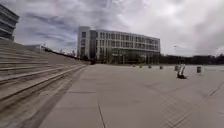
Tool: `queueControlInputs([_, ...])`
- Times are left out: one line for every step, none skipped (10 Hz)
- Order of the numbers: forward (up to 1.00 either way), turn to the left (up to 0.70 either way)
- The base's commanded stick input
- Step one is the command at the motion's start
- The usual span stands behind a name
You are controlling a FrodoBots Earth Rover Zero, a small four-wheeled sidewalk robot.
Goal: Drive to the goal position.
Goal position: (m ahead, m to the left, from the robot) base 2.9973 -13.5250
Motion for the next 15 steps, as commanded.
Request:
queueControlInputs([0.7, 0.0])
queueControlInputs([0.7, 0.0])
queueControlInputs([0.7, 0.0])
queueControlInputs([0.7, 0.0])
queueControlInputs([0.7, 0.0])
queueControlInputs([0.7, 0.0])
queueControlInputs([0.7, 0.0])
queueControlInputs([0.7, 0.0])
queueControlInputs([0.7, 0.0])
queueControlInputs([0.7, 0.0])
queueControlInputs([0.7, 0.0])
queueControlInputs([0.7, -0.14])
queueControlInputs([0.7, -0.35])
queueControlInputs([0.7, -0.35])
queueControlInputs([0.7, -0.35])
